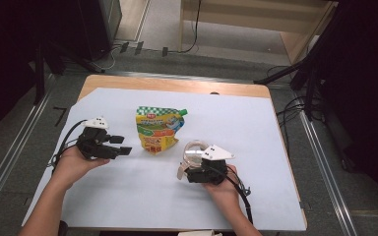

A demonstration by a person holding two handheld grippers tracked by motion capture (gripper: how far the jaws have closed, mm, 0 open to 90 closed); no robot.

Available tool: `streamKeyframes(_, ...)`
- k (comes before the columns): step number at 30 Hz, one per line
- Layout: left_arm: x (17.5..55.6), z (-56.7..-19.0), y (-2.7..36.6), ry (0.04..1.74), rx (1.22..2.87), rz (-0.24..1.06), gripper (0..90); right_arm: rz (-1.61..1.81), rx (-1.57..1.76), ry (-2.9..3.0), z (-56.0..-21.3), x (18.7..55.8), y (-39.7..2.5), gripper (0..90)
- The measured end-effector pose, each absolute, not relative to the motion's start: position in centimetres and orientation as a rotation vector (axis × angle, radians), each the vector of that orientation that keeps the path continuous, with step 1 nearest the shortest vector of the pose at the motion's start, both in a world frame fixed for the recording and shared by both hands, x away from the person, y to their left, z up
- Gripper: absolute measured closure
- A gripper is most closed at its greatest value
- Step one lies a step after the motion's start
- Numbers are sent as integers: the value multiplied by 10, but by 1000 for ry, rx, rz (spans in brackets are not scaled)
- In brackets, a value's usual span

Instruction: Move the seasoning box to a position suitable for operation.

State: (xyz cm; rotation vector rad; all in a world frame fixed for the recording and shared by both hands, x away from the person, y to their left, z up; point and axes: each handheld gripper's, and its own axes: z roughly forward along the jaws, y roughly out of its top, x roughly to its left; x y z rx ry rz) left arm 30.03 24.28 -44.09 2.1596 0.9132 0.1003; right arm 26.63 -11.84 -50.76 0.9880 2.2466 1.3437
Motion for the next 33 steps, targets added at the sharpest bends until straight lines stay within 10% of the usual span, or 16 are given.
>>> streamKeyframes(19, 282, -437, 212, 805, 2189, 45, 418, 1361, 1057, 2326, -490, 246, -146, 76)
streamKeyframes(33, 270, -435, 168, 689, 2217, 1, 550, 1382, 1070, 2292, -464, 225, -186, 433)
